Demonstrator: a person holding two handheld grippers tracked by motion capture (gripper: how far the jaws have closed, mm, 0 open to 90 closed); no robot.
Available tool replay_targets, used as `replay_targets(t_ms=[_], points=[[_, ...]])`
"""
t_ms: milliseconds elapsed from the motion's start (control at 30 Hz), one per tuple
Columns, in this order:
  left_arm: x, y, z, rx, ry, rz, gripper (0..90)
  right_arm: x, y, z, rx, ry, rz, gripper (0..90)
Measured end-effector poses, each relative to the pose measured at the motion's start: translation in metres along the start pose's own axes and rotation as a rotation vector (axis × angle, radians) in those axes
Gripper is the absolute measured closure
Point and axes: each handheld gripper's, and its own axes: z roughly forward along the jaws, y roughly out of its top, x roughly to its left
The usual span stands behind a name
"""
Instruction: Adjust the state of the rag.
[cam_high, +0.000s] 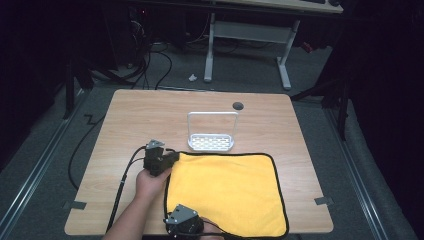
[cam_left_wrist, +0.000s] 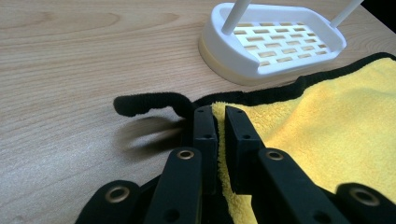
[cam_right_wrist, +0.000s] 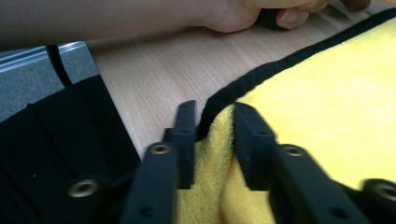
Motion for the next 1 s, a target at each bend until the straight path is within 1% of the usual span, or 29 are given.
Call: replay_targets(t_ms=[100,167,267,300,367,400,433,467,533,567,600,733,800,833,1000], points=[[0.0,0.0,0.0,0.0,-0.001,-0.001,83.7,-0.002,0.001,0.0,0.004,0.0,-0.012,82.8],[0.001,0.0,0.0,0.001,-0.001,-0.004,83.7,-0.003,0.002,-0.001,-0.004,0.0,-0.021,83.5],[0.001,0.0,-0.001,-0.005,-0.001,-0.006,83.8,-0.005,0.003,-0.003,-0.011,-0.001,-0.017,83.7],[0.002,0.0,-0.002,-0.015,-0.008,-0.015,83.7,-0.008,0.004,-0.007,-0.035,0.0,-0.012,84.0],[0.004,0.0,-0.003,-0.026,-0.01,-0.029,83.8,-0.01,0.006,-0.009,-0.058,0.011,-0.009,84.0],[0.004,0.0,-0.003,-0.026,-0.01,-0.029,83.8,-0.011,0.007,-0.011,-0.066,0.015,-0.009,84.0],[0.002,0.0,-0.003,-0.024,-0.011,-0.018,83.8,-0.011,0.008,-0.012,-0.072,0.019,-0.005,84.0],[0.002,0.0,-0.004,-0.034,-0.02,-0.007,83.8,-0.012,0.009,-0.013,-0.077,0.023,-0.003,84.1],[0.003,0.001,-0.005,-0.039,-0.022,-0.012,83.8,-0.014,0.013,-0.016,-0.102,0.022,-0.002,84.2],[0.006,0.002,-0.007,-0.041,-0.026,-0.033,83.8,-0.015,0.015,-0.018,-0.112,0.022,-0.003,84.3],[0.007,0.002,-0.009,-0.047,-0.025,-0.04,83.8,-0.015,0.017,-0.021,-0.124,0.02,-0.005,84.4],[0.013,0.005,-0.019,-0.07,-0.012,-0.054,83.8,-0.016,0.025,-0.028,-0.164,0.022,-0.007,84.5],[0.017,0.007,-0.027,-0.079,0.0,-0.063,83.8,-0.013,0.03,-0.028,-0.179,0.029,-0.01,84.5],[0.019,0.007,-0.031,-0.081,0.011,-0.062,83.8,-0.011,0.033,-0.027,-0.192,0.035,-0.015,84.5],[0.034,0.008,-0.056,-0.101,0.056,-0.071,83.7,0.001,0.05,-0.019,-0.222,0.061,-0.035,84.6]])
